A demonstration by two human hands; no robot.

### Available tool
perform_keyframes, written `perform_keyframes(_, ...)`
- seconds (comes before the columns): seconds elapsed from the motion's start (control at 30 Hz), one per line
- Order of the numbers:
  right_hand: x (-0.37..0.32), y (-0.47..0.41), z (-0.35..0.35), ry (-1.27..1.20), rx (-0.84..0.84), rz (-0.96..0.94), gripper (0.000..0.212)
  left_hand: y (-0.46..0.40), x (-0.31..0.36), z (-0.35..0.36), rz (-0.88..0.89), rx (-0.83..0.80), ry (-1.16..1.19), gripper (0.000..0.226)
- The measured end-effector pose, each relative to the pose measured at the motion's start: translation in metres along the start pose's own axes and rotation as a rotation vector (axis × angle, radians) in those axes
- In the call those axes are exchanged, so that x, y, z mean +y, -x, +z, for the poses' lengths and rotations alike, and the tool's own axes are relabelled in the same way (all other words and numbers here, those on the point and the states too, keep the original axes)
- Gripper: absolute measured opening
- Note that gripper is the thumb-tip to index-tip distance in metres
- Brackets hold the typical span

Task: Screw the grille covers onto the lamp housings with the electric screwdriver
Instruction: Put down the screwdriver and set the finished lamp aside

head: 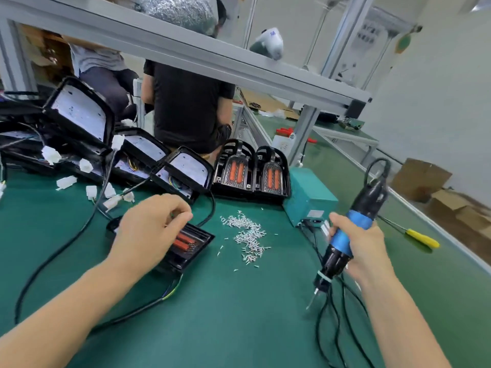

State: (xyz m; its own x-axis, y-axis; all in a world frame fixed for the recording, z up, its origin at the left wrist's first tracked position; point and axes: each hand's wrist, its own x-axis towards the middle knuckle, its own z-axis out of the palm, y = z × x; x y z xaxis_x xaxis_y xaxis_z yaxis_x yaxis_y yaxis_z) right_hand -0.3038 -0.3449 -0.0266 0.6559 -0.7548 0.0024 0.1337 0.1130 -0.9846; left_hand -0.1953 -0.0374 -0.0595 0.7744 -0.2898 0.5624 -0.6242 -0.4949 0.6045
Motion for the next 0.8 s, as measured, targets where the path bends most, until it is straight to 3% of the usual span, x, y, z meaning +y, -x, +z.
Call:
perform_keyframes(0.13, 0.016, -0.019, -0.009, 0.437, -0.071, 0.092, 0.036, -0.003, 0.031, 0.051, 0.189, -0.171, -0.073, 0.004)
perform_keyframes(0.27, 0.032, -0.032, -0.001, 0.787, -0.118, 0.129, 0.043, 0.002, 0.039, 0.103, 0.2, -0.366, -0.284, 0.012)
perform_keyframes(0.37, 0.044, -0.038, 0.007, 1.117, -0.186, 0.116, 0.054, 0.01, 0.037, 0.125, 0.193, -0.42, -0.43, 0.014)
perform_keyframes(0.47, 0.056, -0.042, 0.013, 1.445, -0.226, 0.056, 0.063, 0.01, 0.029, 0.134, 0.162, -0.415, -0.483, 0.018)
perform_keyframes(0.67, 0.07, -0.052, 0.025, 1.635, -0.222, -0.025, 0.061, 0.007, 0.026, 0.135, 0.14, -0.417, -0.533, 0.018)
perform_keyframes(0.73, 0.068, -0.056, 0.029, 1.698, -0.186, -0.065, 0.059, 0.008, 0.031, 0.13, 0.194, -0.358, -0.507, 0.009)
perform_keyframes(0.8, 0.068, -0.058, 0.029, 1.772, -0.167, -0.09, 0.054, 0.012, 0.032, 0.131, 0.301, -0.304, -0.444, 0.024)
